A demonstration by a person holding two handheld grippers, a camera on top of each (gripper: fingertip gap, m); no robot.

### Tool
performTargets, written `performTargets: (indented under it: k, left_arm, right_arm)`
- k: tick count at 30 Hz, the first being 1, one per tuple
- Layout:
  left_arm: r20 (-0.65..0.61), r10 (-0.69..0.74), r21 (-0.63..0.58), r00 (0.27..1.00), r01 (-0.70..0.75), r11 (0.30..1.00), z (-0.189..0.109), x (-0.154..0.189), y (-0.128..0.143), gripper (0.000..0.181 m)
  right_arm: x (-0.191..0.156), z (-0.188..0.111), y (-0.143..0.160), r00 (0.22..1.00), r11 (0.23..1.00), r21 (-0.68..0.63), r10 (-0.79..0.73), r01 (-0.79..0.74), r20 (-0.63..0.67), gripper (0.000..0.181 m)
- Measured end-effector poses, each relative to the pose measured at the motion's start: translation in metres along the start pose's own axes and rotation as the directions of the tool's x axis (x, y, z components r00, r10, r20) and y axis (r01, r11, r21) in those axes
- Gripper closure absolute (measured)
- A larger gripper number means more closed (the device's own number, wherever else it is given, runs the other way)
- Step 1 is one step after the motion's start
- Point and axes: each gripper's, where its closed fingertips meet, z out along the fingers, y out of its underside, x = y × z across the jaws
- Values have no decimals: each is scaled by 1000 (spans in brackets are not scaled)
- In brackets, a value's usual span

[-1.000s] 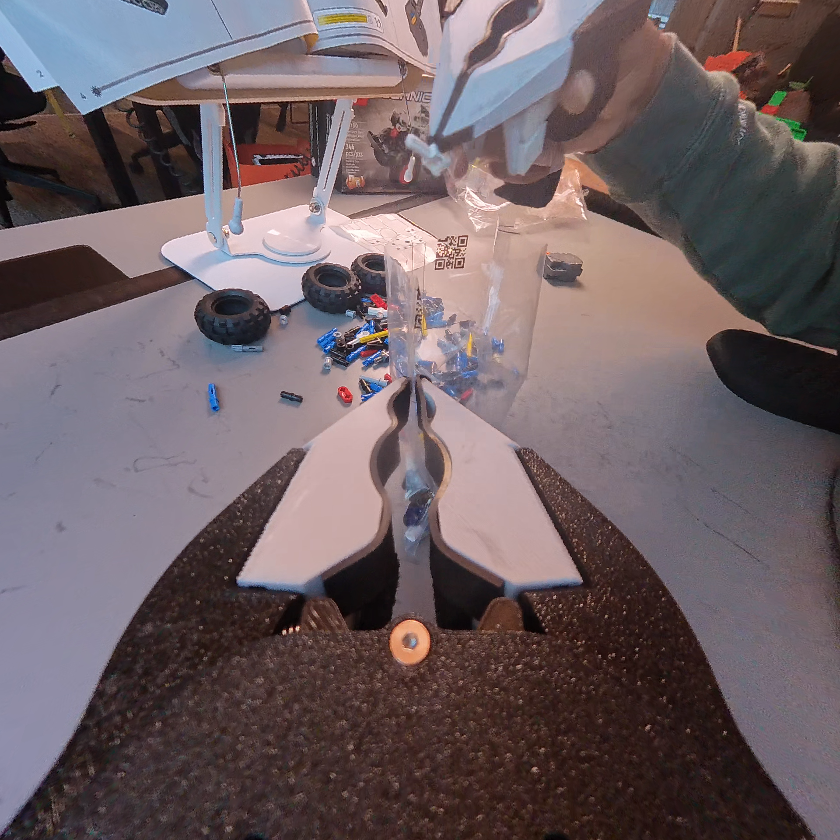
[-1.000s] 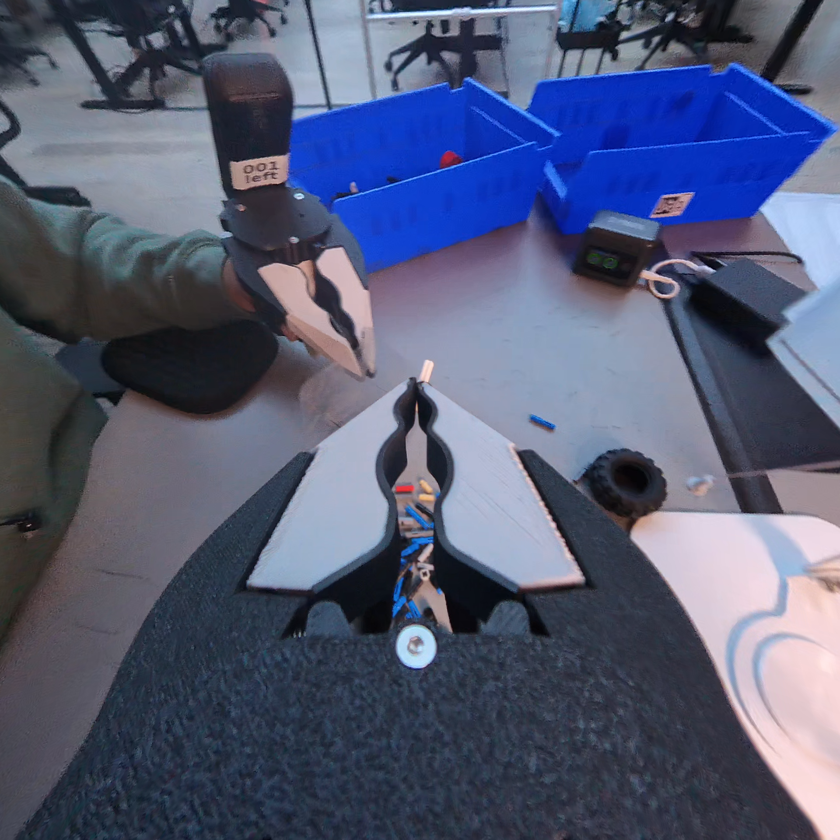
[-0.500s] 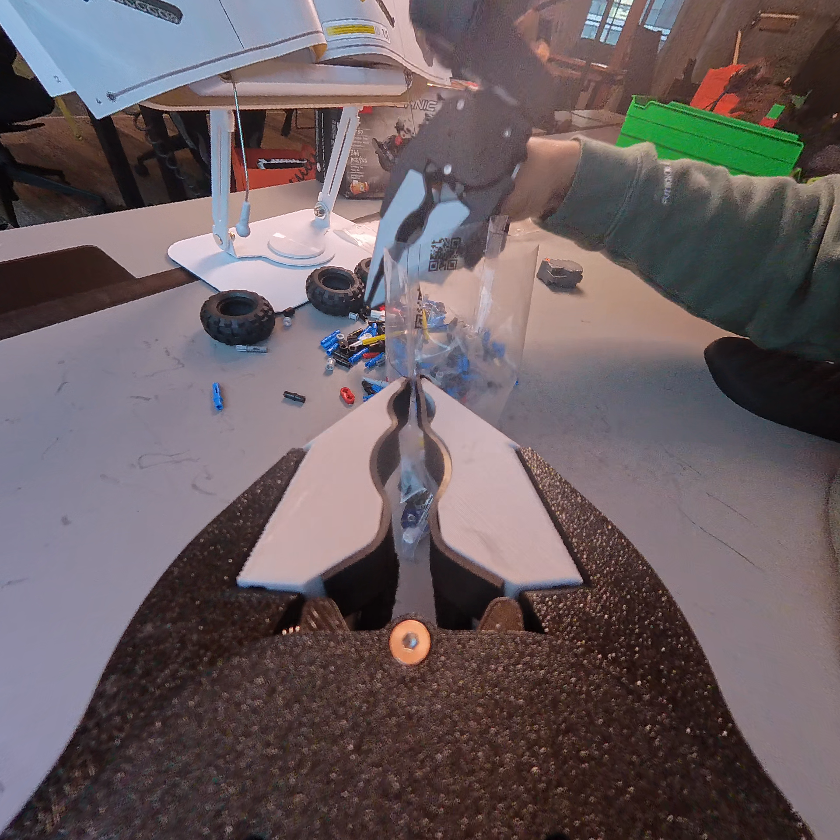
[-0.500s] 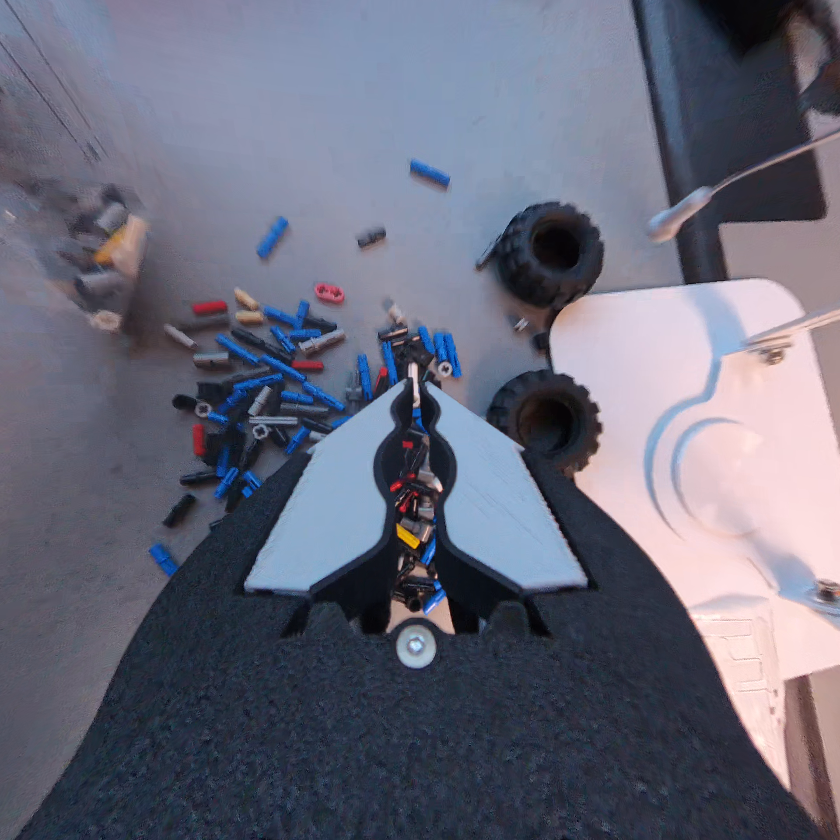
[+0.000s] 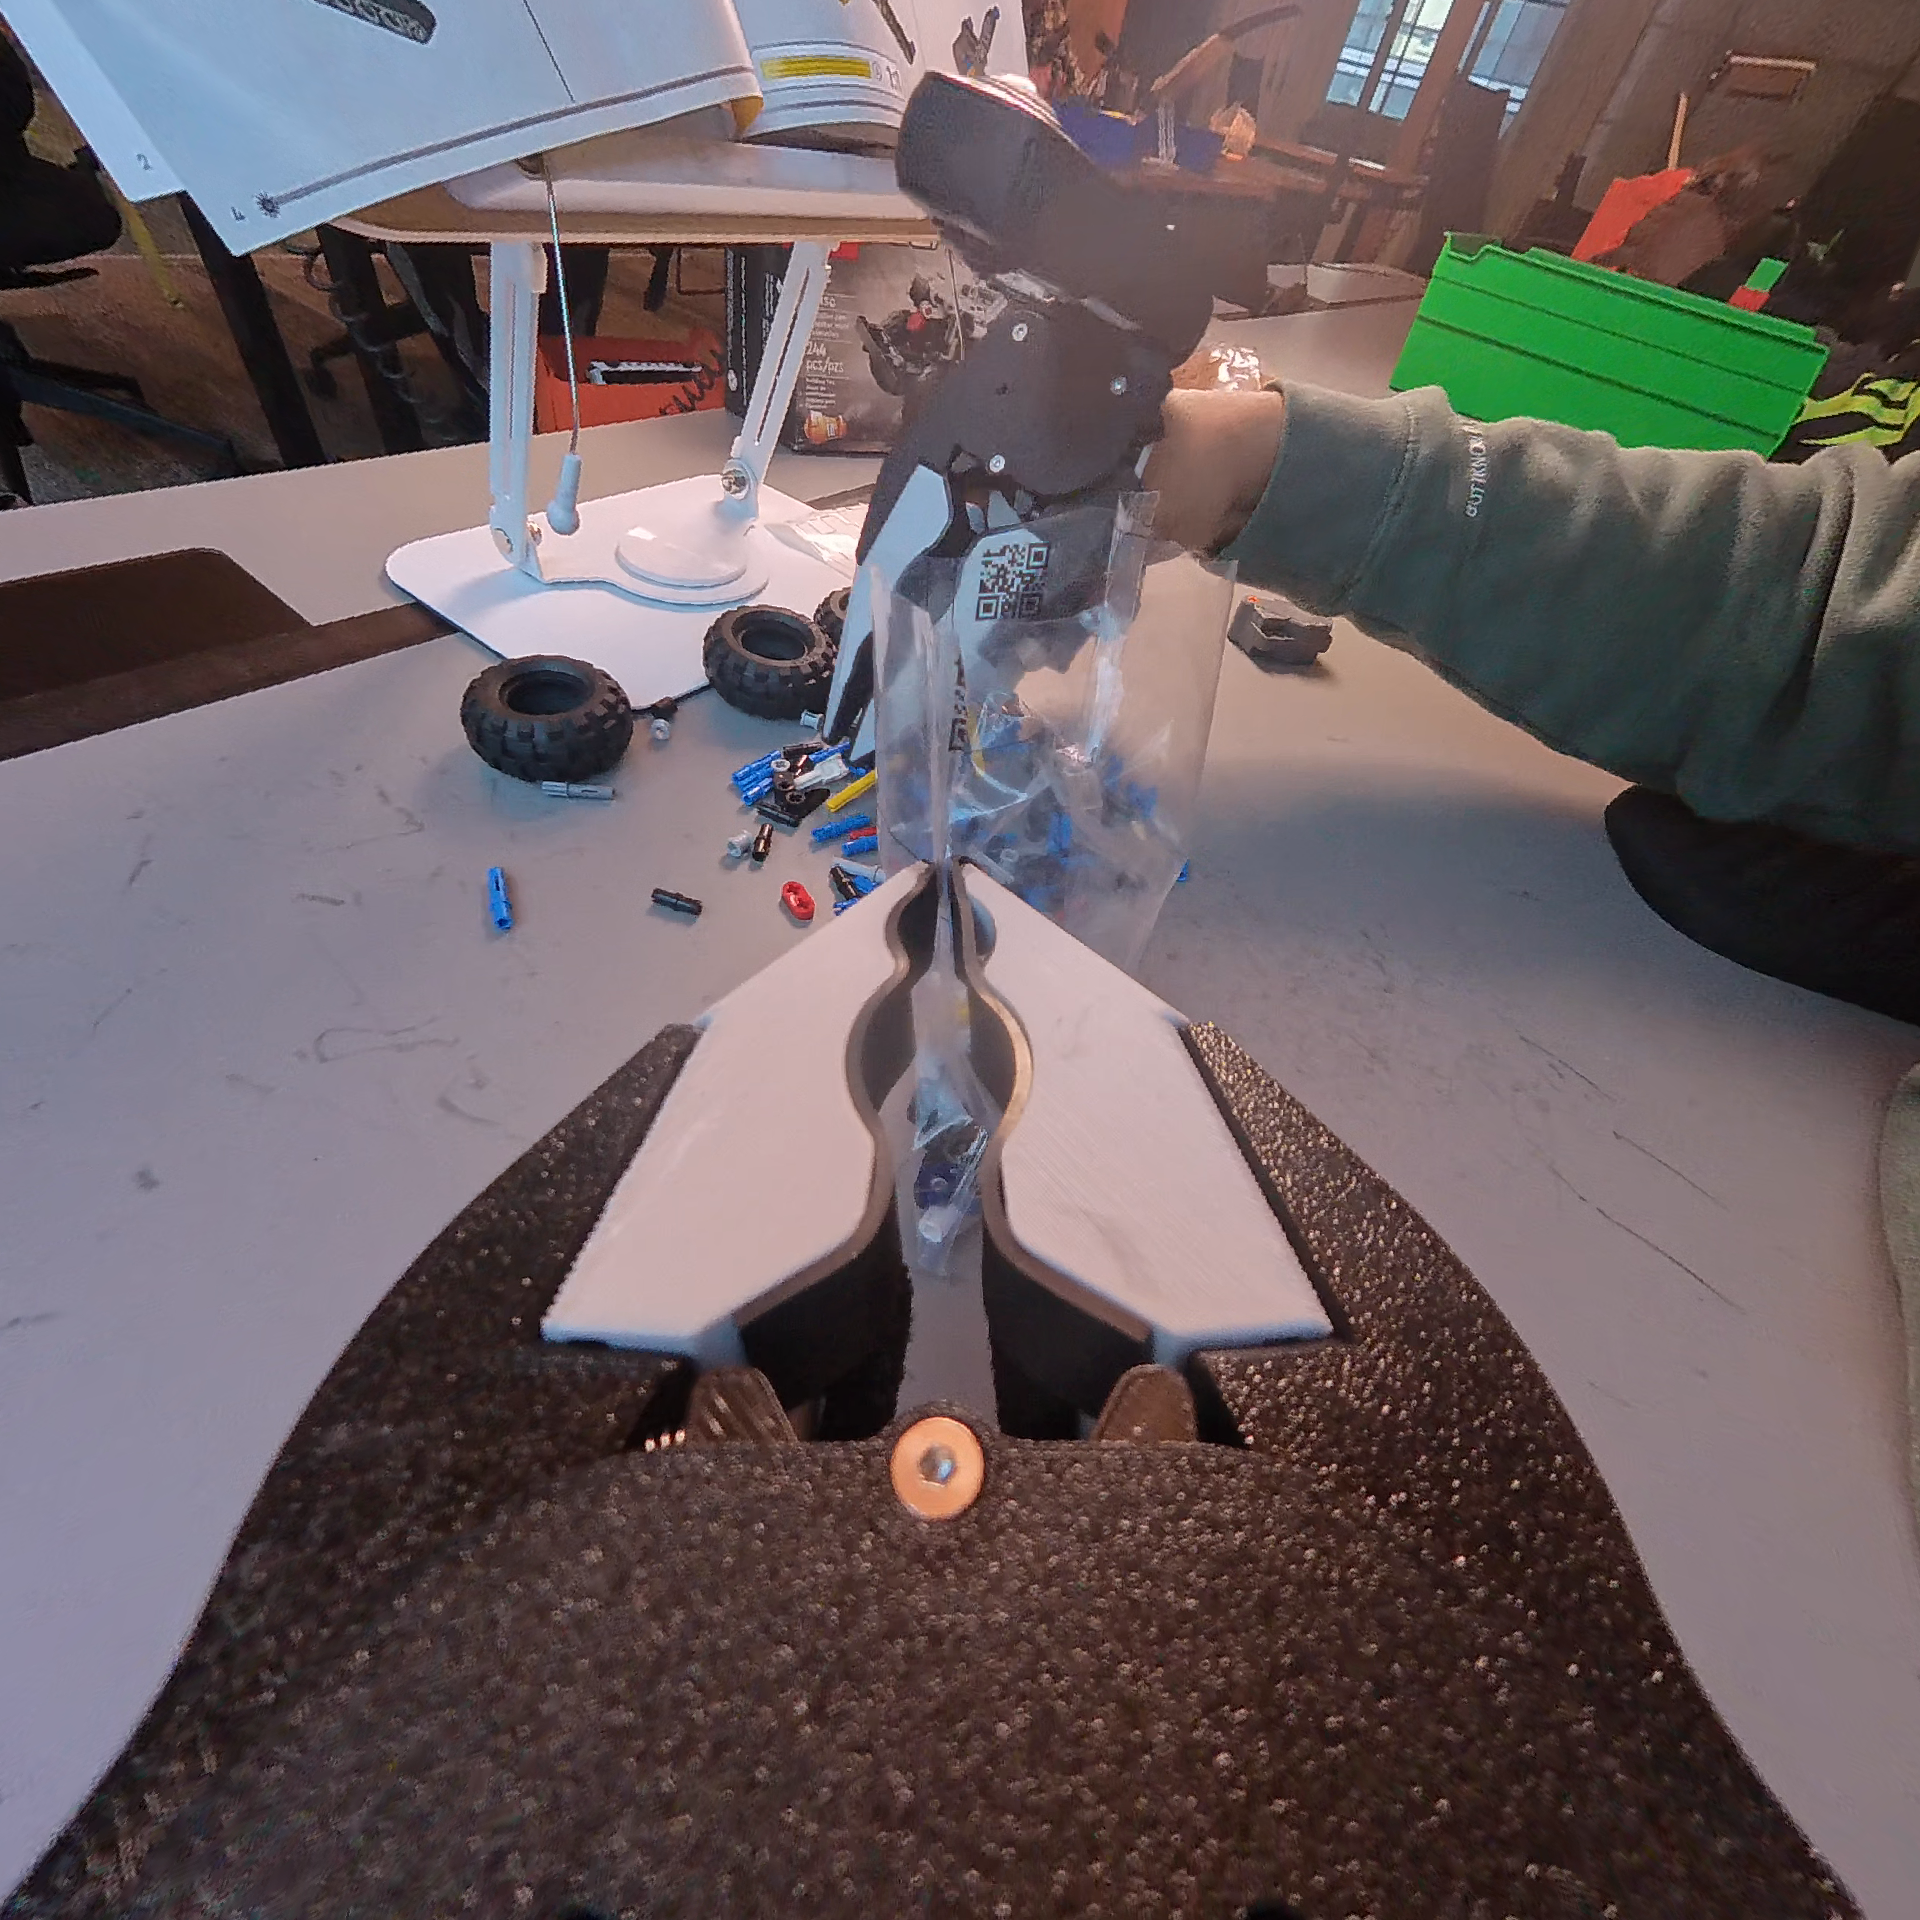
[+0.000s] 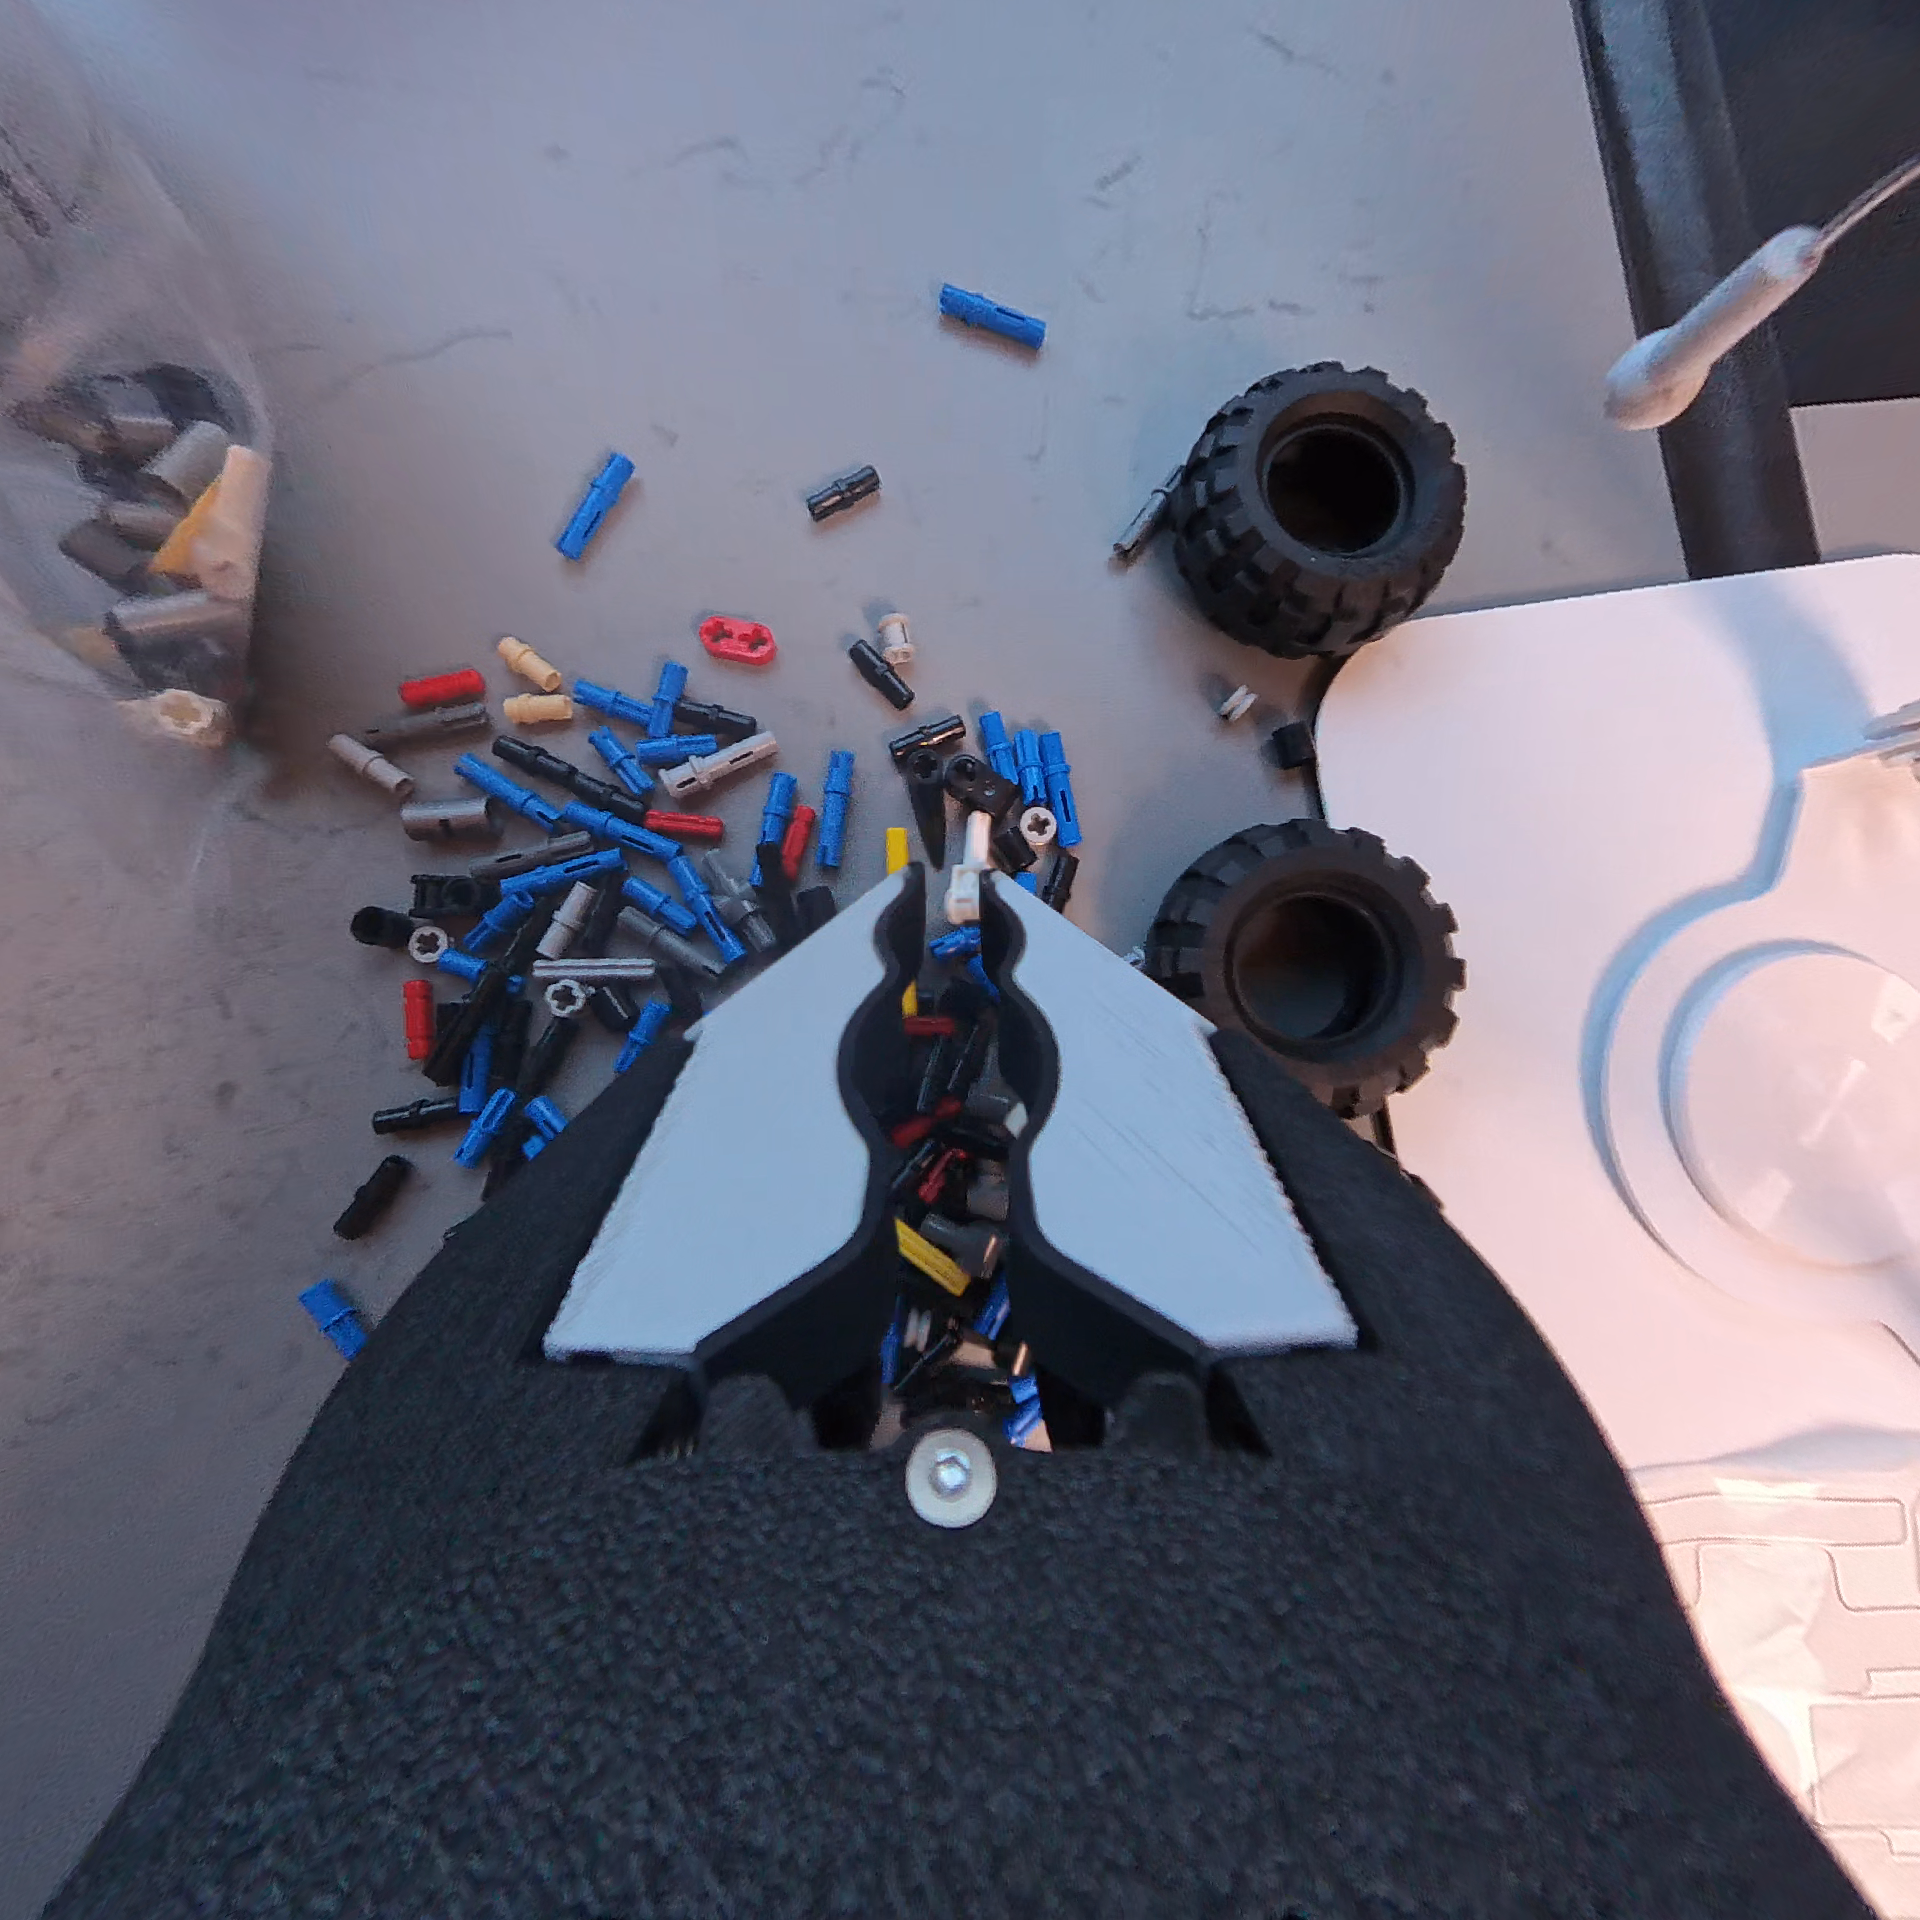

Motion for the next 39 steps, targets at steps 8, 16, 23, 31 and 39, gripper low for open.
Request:
performTargets:
  k: [8, 16, 23, 31, 39]
  left_arm:
    - [6, -1, 2, 1000, 1, 1000, -1, -1, 0, 180]
    - [4, -11, 3, 1000, 11, 1000, 1, -2, 0, 180]
    - [15, 0, 6, 1000, 0, 1000, 1, 1, -2, 180]
    - [11, -7, 12, 1000, 7, 1000, 1, 1, -2, 180]
    - [6, -9, 8, 1000, 9, 1000, 2, 2, 0, 180]
  right_arm:
    - [1, 6, 11, 998, 997, -59, -59, 58, -26, 174]
    - [-56, -90, -115, 984, 899, 431, -137, 76, 112, 174]
    - [-99, -74, -126, 950, 915, 385, -221, 124, 219, 164]
    - [-27, -88, -70, 1000, 950, 313, -20, 16, 11, 169]
    - [12, -35, 41, 990, 997, 9, 78, -78, -114, 172]
